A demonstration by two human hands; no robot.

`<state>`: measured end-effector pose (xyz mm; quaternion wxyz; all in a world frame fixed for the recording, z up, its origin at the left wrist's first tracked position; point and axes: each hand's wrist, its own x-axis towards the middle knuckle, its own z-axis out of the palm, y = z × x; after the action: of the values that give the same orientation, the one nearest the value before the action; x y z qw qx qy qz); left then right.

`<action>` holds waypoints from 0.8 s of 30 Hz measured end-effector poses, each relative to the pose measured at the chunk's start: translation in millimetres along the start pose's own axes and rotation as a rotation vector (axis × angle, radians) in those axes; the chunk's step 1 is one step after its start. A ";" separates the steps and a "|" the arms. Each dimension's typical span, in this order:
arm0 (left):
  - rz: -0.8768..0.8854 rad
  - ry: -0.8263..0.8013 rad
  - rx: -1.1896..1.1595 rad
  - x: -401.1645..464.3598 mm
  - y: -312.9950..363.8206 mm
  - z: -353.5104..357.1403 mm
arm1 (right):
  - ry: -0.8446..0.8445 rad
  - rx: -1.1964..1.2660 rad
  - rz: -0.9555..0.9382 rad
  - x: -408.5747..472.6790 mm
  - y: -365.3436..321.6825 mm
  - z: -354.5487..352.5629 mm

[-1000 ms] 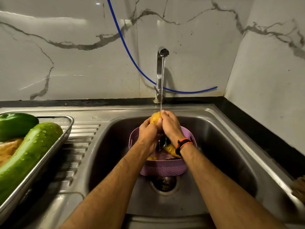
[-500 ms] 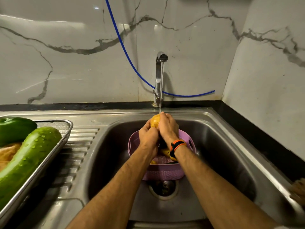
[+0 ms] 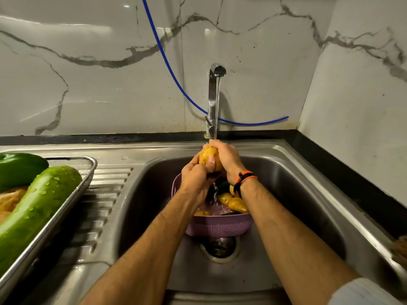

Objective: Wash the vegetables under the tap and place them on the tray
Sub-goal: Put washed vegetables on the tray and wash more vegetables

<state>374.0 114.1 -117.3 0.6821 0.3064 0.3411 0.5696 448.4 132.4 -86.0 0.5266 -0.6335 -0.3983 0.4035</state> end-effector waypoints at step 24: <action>-0.001 -0.010 -0.027 -0.1 2.3 2.7 | -0.103 0.091 -0.043 10.6 9.1 -11.2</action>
<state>374.8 114.3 -113.9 0.6880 0.2999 0.3301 0.5725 463.3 137.1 -94.7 0.5421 -0.5786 -0.4197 0.4419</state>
